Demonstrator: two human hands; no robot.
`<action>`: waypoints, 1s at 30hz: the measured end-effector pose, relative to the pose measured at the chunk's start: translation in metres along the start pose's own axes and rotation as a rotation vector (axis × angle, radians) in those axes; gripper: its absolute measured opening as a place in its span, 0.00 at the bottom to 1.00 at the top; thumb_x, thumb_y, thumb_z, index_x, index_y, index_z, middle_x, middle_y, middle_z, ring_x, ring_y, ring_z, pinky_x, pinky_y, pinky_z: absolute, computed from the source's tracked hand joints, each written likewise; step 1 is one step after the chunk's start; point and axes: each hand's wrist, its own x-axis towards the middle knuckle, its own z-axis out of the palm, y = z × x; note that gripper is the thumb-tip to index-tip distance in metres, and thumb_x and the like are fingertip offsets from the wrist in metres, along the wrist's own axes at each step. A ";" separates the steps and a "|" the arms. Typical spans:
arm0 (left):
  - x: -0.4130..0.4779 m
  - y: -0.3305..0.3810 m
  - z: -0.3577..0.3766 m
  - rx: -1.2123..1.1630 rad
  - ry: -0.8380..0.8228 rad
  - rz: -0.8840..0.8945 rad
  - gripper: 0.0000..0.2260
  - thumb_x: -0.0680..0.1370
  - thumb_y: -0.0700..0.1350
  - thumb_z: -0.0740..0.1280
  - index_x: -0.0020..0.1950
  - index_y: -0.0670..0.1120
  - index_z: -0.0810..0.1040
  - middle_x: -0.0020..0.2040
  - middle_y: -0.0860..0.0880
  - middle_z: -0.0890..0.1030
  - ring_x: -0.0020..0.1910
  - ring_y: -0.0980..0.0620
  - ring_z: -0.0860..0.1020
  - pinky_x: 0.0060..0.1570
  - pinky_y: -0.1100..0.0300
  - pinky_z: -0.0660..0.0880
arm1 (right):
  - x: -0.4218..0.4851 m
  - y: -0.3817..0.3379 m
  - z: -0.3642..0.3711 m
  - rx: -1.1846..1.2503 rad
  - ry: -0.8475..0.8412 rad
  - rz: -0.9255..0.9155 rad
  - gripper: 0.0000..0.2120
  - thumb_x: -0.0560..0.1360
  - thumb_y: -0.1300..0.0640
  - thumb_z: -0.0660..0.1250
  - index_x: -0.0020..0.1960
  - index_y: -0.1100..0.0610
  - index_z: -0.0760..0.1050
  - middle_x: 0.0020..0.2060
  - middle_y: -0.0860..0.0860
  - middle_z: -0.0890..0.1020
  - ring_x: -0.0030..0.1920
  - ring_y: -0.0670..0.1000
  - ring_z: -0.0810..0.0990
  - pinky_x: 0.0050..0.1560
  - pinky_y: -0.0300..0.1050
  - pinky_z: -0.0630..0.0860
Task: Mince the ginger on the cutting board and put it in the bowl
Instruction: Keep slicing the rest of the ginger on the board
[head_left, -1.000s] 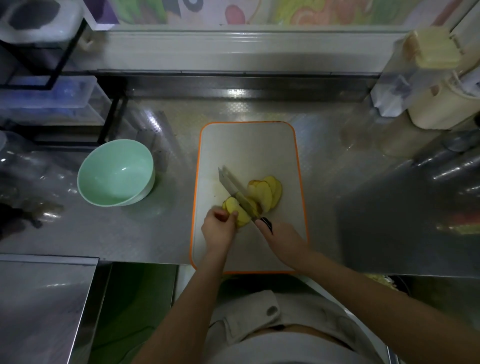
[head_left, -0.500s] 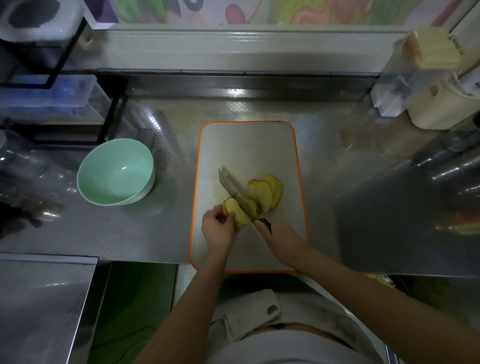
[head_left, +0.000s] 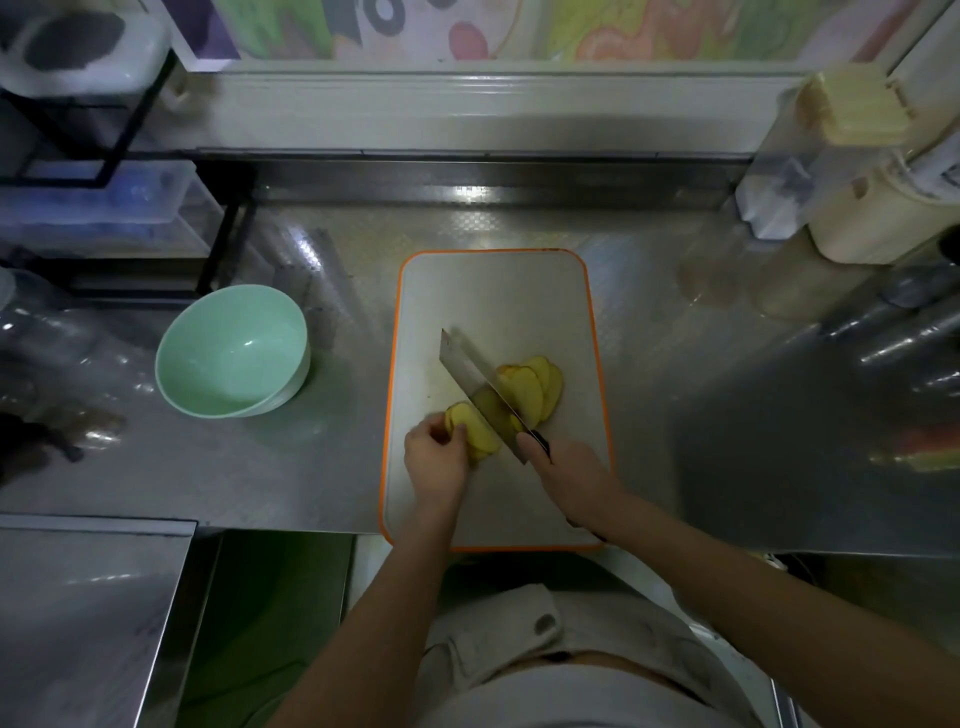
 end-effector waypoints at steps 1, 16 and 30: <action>0.000 0.000 0.000 -0.013 -0.001 -0.022 0.06 0.76 0.40 0.66 0.51 0.41 0.79 0.42 0.51 0.75 0.43 0.55 0.72 0.41 0.67 0.65 | 0.000 -0.001 0.000 -0.002 0.002 -0.004 0.23 0.81 0.47 0.52 0.46 0.64 0.77 0.28 0.48 0.71 0.29 0.45 0.71 0.26 0.35 0.64; 0.004 0.000 0.002 -0.052 0.017 -0.089 0.03 0.73 0.37 0.67 0.43 0.45 0.79 0.38 0.49 0.78 0.38 0.53 0.74 0.39 0.64 0.67 | -0.005 -0.025 -0.011 -0.073 -0.114 0.053 0.22 0.81 0.46 0.50 0.32 0.54 0.64 0.27 0.49 0.68 0.27 0.46 0.67 0.25 0.36 0.62; 0.009 -0.006 0.004 -0.006 0.047 -0.055 0.08 0.70 0.38 0.70 0.49 0.40 0.80 0.47 0.43 0.78 0.46 0.49 0.75 0.43 0.64 0.66 | -0.004 -0.026 0.007 -0.255 -0.147 0.128 0.13 0.82 0.51 0.51 0.56 0.57 0.70 0.38 0.52 0.72 0.40 0.51 0.71 0.37 0.46 0.67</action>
